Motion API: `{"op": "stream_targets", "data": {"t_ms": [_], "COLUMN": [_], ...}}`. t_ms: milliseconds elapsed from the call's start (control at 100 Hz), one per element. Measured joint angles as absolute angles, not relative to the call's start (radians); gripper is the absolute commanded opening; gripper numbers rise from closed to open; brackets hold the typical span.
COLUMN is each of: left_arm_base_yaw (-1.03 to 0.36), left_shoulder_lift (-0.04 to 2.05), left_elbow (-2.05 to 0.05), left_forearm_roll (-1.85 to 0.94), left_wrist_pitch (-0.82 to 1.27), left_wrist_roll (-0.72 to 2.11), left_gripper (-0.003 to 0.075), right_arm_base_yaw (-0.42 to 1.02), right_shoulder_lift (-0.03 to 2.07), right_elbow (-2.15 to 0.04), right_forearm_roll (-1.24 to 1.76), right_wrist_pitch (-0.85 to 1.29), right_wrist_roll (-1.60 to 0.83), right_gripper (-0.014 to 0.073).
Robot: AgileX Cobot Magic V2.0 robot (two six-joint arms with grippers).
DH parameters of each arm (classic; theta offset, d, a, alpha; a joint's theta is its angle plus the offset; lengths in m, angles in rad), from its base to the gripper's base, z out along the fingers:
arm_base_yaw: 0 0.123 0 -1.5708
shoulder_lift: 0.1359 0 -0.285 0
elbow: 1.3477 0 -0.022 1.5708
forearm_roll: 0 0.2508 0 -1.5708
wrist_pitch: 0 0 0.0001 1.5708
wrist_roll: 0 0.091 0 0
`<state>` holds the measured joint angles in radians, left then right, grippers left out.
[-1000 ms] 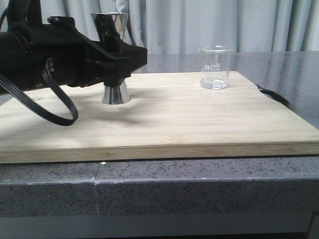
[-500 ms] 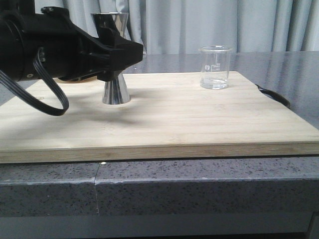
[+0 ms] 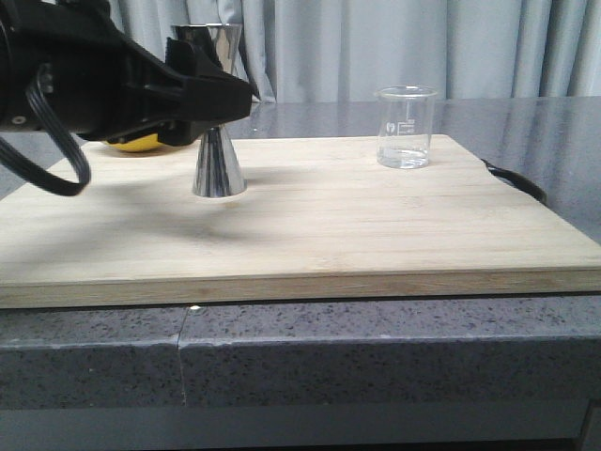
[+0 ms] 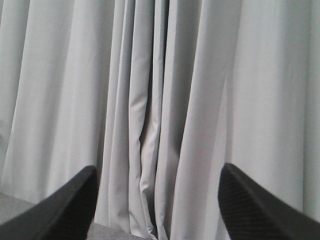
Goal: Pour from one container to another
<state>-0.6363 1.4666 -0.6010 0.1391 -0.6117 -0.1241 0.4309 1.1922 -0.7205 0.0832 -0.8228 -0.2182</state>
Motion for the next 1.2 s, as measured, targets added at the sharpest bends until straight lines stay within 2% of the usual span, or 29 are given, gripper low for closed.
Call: {"op": "stream_targets", "data": {"t_ms": [380,640,890,1010,1200], "left_arm_base_yaw": [-0.636,-0.650,-0.650,-0.600,-0.420], "left_shoulder_lift": [1.314,1.184,1.012,0.920,0.779], "left_elbow": [-0.601,-0.599,-0.599,-0.599,-0.599], "left_forearm_roll": [0.130,0.126,0.176,0.220,0.235], "left_wrist_pitch": [-0.400,-0.174,-0.129,-0.141,-0.171], "left_wrist_roll": [-0.233,-0.278,-0.279,-0.279,-0.257], "left_gripper": [0.0505,0.0505,0.0497,0.0494,0.0494], "right_arm_base_yaw": [0.431,0.431,0.431,0.431,0.431], "right_shoulder_lift": [1.192,1.192,1.190,1.180,1.101], "right_elbow": [-0.720,-0.720,-0.720,-0.738,-0.799], "right_forearm_roll": [0.083,0.083,0.137,0.287,0.461], "right_wrist_pitch": [-0.823,-0.823,-0.773,-0.738,-0.613], "right_wrist_roll": [-0.218,-0.218,-0.334,-0.472,-0.676], "right_gripper": [0.0462,0.0462,0.0462,0.0462,0.0462]}}
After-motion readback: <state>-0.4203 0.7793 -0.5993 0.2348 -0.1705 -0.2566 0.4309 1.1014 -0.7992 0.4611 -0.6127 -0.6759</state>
